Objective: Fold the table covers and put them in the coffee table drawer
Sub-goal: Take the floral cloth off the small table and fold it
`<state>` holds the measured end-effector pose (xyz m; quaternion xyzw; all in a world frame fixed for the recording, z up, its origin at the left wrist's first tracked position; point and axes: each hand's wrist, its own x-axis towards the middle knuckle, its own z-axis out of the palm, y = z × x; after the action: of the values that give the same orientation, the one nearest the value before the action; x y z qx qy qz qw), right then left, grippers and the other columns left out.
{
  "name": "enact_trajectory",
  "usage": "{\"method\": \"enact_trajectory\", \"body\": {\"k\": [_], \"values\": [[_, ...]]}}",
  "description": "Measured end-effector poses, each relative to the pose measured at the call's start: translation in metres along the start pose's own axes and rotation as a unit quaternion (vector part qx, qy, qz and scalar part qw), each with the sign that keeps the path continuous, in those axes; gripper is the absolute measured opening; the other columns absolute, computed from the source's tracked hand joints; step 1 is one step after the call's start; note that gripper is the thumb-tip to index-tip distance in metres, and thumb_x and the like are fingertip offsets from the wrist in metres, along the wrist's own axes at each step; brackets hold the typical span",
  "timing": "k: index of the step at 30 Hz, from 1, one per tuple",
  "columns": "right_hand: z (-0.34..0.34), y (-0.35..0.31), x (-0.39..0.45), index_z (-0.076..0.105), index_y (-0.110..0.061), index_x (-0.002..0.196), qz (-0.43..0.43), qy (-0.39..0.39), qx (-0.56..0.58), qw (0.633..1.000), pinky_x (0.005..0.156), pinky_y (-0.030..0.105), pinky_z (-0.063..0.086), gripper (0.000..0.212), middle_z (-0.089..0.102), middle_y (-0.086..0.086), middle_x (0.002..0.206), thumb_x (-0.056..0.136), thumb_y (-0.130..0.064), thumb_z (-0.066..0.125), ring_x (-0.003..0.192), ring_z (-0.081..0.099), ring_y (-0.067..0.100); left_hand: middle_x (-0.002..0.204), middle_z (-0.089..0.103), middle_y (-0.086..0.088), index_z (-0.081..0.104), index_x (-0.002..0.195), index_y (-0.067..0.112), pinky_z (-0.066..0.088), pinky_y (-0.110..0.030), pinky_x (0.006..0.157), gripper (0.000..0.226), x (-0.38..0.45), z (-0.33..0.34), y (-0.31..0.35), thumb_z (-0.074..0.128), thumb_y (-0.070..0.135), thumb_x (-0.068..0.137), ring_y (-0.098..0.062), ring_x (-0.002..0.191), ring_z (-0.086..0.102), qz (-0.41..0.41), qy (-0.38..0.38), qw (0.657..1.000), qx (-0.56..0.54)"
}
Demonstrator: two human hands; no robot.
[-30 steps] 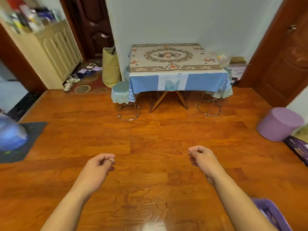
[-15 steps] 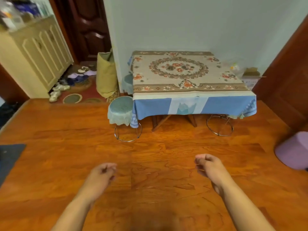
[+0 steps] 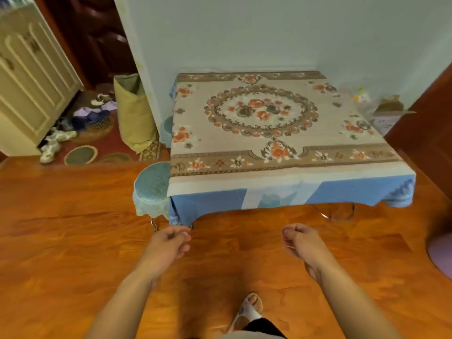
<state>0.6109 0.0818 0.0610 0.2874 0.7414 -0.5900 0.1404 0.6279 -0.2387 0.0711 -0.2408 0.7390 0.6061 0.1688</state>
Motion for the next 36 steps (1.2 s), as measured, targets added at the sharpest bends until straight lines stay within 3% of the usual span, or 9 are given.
{"method": "enact_trajectory", "body": {"k": [3, 7, 11, 16, 21, 25, 28, 32, 36], "values": [[0.007, -0.047, 0.053, 0.069, -0.01, 0.104, -0.004, -0.027, -0.043, 0.999, 0.075, 0.033, 0.055, 0.015, 0.071, 0.015, 0.09, 0.101, -0.007, 0.055, 0.08, 0.064, 0.02, 0.107, 0.075, -0.006, 0.07, 0.115, 0.014, 0.057, -0.032, 0.084, 0.018, 0.048, -0.002, 0.031, 0.058, 0.015, 0.101, -0.019, 0.093, 0.073, -0.031, 0.053, 0.993, -0.1], [0.026, -0.095, 0.104, 0.068, -0.009, 0.103, -0.005, -0.041, -0.063, 0.997, 0.079, 0.039, 0.052, 0.016, 0.066, 0.011, 0.083, 0.1, -0.008, 0.053, 0.08, 0.06, 0.023, 0.11, 0.073, -0.017, 0.064, 0.118, 0.003, 0.056, -0.04, 0.091, 0.02, 0.105, -0.008, 0.056, 0.057, 0.013, 0.102, -0.029, 0.103, 0.072, -0.093, 0.09, 0.949, -0.288], [0.055, -0.114, 0.149, 0.069, -0.009, 0.103, 0.019, -0.018, -0.049, 0.998, 0.075, 0.037, 0.052, 0.016, 0.068, 0.013, 0.087, 0.1, -0.006, 0.053, 0.081, 0.061, 0.025, 0.119, 0.066, -0.022, 0.051, 0.134, -0.003, 0.055, -0.039, 0.089, 0.034, 0.177, -0.009, 0.061, 0.052, 0.015, 0.104, -0.032, 0.109, 0.067, -0.144, 0.109, 0.923, -0.34], [0.09, -0.119, 0.177, 0.069, -0.007, 0.102, 0.069, 0.01, -0.027, 0.997, 0.076, 0.038, 0.055, 0.016, 0.07, 0.013, 0.094, 0.1, -0.006, 0.053, 0.082, 0.064, 0.025, 0.136, 0.05, -0.028, 0.034, 0.147, -0.004, 0.043, -0.044, 0.111, 0.049, 0.231, -0.009, 0.084, 0.048, 0.013, 0.104, -0.037, 0.126, 0.053, -0.247, 0.117, 0.847, -0.456], [0.115, -0.126, 0.192, 0.07, -0.01, 0.102, 0.081, -0.009, -0.055, 0.995, 0.079, 0.039, 0.056, 0.016, 0.071, 0.015, 0.1, 0.101, -0.008, 0.053, 0.088, 0.065, 0.025, 0.133, 0.049, -0.025, 0.028, 0.151, -0.001, 0.04, -0.043, 0.116, 0.056, 0.255, -0.01, 0.096, 0.049, 0.02, 0.103, -0.034, 0.13, 0.051, -0.295, 0.142, 0.753, -0.571], [0.119, -0.131, 0.207, 0.07, -0.006, 0.099, 0.1, -0.004, -0.054, 0.993, 0.074, 0.037, 0.054, 0.016, 0.071, 0.018, 0.099, 0.099, -0.005, 0.054, 0.082, 0.063, 0.024, 0.129, 0.055, -0.015, 0.041, 0.145, -0.001, 0.04, -0.038, 0.115, 0.052, 0.265, 0.006, 0.093, 0.047, 0.029, 0.103, -0.027, 0.13, 0.054, -0.294, 0.16, 0.737, -0.587], [0.118, -0.132, 0.214, 0.07, -0.004, 0.098, 0.109, 0.006, -0.039, 0.993, 0.076, 0.038, 0.055, 0.017, 0.07, 0.016, 0.096, 0.099, -0.005, 0.053, 0.081, 0.063, 0.024, 0.125, 0.061, -0.012, 0.053, 0.134, 0.004, 0.044, -0.038, 0.112, 0.047, 0.274, 0.008, 0.093, 0.051, 0.036, 0.101, -0.025, 0.118, 0.06, -0.285, 0.163, 0.736, -0.592], [0.115, -0.13, 0.216, 0.07, -0.003, 0.1, 0.133, 0.017, -0.012, 0.991, 0.077, 0.038, 0.055, 0.019, 0.069, 0.016, 0.094, 0.098, -0.003, 0.052, 0.084, 0.063, 0.026, 0.116, 0.065, -0.006, 0.061, 0.131, 0.016, 0.053, -0.038, 0.097, 0.044, 0.28, 0.007, 0.101, 0.059, 0.044, 0.097, -0.022, 0.108, 0.064, -0.228, 0.159, 0.69, -0.668], [0.106, -0.126, 0.214, 0.067, -0.002, 0.106, 0.17, 0.033, 0.05, 0.984, 0.079, 0.04, 0.056, 0.016, 0.067, 0.018, 0.099, 0.097, -0.002, 0.054, 0.087, 0.065, 0.029, 0.123, 0.071, -0.006, 0.066, 0.125, 0.018, 0.053, -0.044, 0.099, 0.036, 0.274, -0.002, 0.11, 0.064, 0.038, 0.095, -0.027, 0.111, 0.07, -0.161, 0.156, 0.663, -0.715]]}}
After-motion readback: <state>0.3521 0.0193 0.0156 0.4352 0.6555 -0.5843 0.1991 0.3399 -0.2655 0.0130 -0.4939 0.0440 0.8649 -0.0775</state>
